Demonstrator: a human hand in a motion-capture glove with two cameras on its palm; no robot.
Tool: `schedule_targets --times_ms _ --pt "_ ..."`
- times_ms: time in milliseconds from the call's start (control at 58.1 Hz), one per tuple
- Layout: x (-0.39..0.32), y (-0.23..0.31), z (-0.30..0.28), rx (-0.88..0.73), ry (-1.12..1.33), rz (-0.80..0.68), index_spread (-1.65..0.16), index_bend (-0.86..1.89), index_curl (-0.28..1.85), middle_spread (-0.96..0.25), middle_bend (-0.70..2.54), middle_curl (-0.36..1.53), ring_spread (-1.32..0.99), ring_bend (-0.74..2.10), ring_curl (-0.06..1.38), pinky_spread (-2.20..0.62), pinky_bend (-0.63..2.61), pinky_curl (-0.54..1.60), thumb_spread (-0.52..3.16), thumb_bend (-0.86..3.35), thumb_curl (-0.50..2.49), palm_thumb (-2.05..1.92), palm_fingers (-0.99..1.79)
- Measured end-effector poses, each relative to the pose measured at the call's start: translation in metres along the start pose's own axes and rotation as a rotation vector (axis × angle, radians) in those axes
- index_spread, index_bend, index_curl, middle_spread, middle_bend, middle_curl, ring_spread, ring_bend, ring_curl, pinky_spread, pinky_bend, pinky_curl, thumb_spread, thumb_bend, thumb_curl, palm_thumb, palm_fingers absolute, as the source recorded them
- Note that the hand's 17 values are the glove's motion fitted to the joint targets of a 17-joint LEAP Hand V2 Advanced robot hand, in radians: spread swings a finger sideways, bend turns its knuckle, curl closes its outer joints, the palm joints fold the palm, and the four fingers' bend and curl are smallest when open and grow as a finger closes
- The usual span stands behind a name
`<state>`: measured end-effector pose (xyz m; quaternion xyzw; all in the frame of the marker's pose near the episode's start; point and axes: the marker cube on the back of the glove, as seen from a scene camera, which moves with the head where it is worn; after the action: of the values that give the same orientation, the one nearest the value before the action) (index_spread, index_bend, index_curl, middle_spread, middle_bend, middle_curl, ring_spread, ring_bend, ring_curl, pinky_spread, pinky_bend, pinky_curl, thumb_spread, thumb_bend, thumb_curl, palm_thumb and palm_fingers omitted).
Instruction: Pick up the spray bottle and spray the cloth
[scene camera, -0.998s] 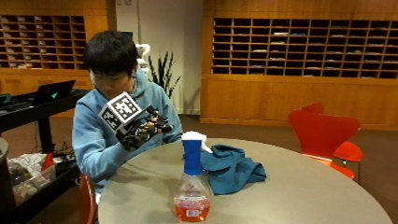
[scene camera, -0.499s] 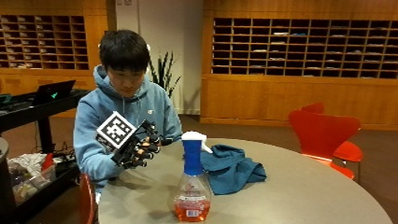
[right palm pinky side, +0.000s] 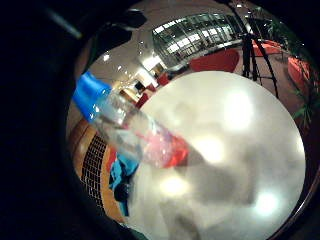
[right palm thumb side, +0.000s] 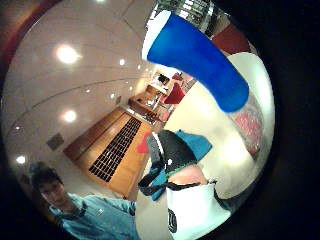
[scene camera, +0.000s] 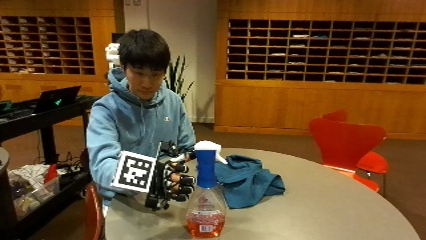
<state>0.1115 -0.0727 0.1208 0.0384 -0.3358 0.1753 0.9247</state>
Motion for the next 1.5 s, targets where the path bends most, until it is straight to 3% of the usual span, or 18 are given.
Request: schedule_targets --times_ms 138,293,981,1411,1497 --pt "0.005 -0.021 0.013 0.017 -0.097 0.039 -0.20 0.09 0.16 0.03 0.29 0.36 0.09 0.47 0.31 0.21 0.45 0.36 1.03 -0.03 0.32 0.54 0.27" --pt "0.006 -0.027 0.022 -0.026 -0.106 0.081 -0.19 0.07 0.14 0.04 0.32 0.36 0.08 0.53 0.32 0.20 0.46 0.36 0.99 -0.03 0.31 0.52 0.31" --pt "0.002 -0.038 0.037 0.059 -0.092 0.203 -0.17 0.09 0.16 0.00 0.33 0.37 0.00 0.58 0.33 0.14 0.44 0.35 0.96 -0.02 0.32 0.53 0.51" --pt "0.004 -0.046 0.046 0.031 -0.132 0.324 -0.18 0.09 0.18 -0.08 0.35 0.39 -0.08 0.61 0.35 0.05 0.37 0.35 0.96 -0.02 0.37 0.67 0.84" --pt "0.004 -0.049 0.048 0.032 -0.146 0.325 -0.19 0.15 0.21 -0.09 0.38 0.40 -0.10 0.60 0.35 0.02 0.29 0.32 0.94 0.01 0.41 0.76 1.03"
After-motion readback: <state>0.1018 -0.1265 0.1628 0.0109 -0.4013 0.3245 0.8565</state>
